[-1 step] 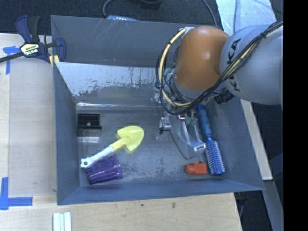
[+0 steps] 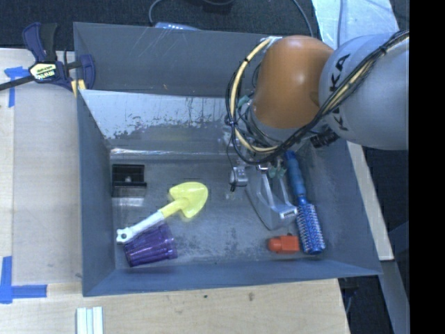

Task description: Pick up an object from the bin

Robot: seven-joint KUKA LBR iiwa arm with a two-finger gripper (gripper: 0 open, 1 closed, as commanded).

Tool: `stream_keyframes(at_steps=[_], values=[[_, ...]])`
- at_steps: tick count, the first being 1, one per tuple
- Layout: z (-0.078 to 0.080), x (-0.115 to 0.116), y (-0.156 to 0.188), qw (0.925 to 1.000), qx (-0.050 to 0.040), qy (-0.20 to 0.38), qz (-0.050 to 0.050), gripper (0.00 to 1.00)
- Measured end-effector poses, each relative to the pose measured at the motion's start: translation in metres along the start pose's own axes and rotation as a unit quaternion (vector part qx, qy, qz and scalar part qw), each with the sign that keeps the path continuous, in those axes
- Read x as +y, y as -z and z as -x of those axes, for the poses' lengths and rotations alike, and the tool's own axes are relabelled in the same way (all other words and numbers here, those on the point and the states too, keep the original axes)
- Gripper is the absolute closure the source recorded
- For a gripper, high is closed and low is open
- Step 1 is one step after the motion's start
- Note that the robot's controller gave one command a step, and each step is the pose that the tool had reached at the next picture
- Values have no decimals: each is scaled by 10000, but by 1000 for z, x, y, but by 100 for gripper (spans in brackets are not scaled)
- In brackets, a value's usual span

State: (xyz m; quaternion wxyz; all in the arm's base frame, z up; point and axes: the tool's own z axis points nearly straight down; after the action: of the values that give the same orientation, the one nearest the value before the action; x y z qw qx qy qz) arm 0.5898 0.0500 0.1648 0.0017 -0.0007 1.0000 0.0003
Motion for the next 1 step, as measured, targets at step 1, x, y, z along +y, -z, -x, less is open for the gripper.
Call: stream_keyframes(at_steps=[1], values=[[-4, 11, -15, 9995, -25, 301, -9, 0]])
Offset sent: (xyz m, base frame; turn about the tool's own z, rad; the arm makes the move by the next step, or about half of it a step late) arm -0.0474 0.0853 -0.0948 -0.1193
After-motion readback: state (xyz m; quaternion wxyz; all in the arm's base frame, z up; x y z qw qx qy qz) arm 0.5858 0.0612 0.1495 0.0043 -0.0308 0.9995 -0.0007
